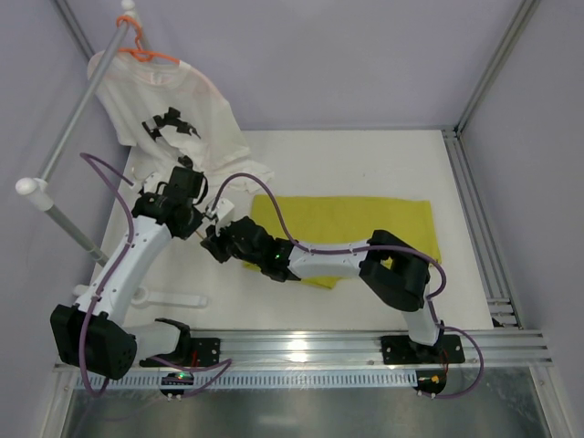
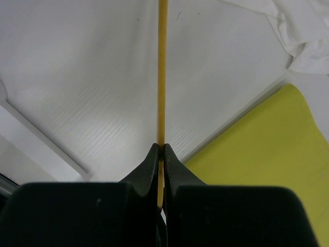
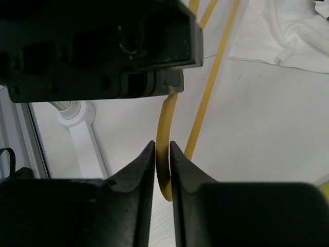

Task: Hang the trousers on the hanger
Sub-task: Pass the hanger from the left arm to the right, then pass the hanger from the right arm to the left

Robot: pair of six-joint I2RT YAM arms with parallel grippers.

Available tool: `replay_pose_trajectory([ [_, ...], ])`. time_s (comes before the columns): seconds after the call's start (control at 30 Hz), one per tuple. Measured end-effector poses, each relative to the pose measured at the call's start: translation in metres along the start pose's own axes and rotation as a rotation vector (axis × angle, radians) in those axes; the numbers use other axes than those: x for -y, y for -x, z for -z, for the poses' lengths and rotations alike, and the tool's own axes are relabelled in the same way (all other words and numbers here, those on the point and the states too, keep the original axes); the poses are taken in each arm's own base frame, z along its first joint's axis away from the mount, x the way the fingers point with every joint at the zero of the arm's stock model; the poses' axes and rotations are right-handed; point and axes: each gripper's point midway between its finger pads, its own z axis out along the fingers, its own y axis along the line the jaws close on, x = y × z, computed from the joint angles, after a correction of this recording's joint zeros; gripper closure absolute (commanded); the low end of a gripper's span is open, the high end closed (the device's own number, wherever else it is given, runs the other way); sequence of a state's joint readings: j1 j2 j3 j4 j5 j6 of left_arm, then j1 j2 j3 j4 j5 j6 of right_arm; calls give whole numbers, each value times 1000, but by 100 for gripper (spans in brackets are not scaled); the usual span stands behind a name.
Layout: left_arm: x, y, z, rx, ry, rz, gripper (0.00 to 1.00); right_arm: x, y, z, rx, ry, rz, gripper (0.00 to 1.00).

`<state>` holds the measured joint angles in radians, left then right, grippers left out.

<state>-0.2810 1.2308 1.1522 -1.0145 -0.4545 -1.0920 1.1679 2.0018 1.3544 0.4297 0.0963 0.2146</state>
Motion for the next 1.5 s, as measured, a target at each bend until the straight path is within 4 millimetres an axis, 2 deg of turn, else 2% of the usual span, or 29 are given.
replay_pose_trajectory([
  [0.07,1,0,1,-2,-4,0,100,0,2,0,7,-3,0,96],
  [0.2,2,3,4,0,-6,1,99,2,6,-1,32,-15,-9,96],
  [0.23,1,3,5,-2,-5,-1,95,2,6,-1,37,-18,-10,96],
  [0.27,1,3,6,-4,-4,-4,81,2,7,0,40,-19,-13,96],
  [0.33,2,2,9,-19,-16,-23,63,3,8,2,43,-24,-18,96],
  [0.37,6,3,12,-23,-32,-28,50,4,6,4,40,-28,-20,96],
  [0.5,23,19,32,-5,-111,-25,38,15,4,28,28,-75,-20,96],
  [0.57,28,26,44,8,-154,-25,31,19,10,43,35,-96,-19,96],
  [0.67,35,32,61,7,-224,-21,28,24,28,66,64,-130,-22,96],
  [0.77,53,31,81,-34,-337,-38,28,30,50,96,110,-169,-29,96],
  [0.9,78,18,102,-124,-502,-84,26,40,67,139,145,-215,-35,96],
  [1.0,91,13,120,-164,-620,-102,20,52,74,184,166,-265,-39,96],
  [1.07,96,15,136,-159,-691,-107,17,59,85,215,195,-298,-48,96],
  [1.2,100,22,169,-137,-816,-114,16,75,119,281,290,-379,-82,96],
  [1.27,104,22,176,-143,-852,-118,16,86,130,312,336,-436,-99,96],
  [1.4,120,17,180,-176,-933,-136,16,111,132,345,347,-566,-78,96],
  [1.5,137,8,174,-213,-975,-162,16,134,128,353,309,-682,-27,96],
])
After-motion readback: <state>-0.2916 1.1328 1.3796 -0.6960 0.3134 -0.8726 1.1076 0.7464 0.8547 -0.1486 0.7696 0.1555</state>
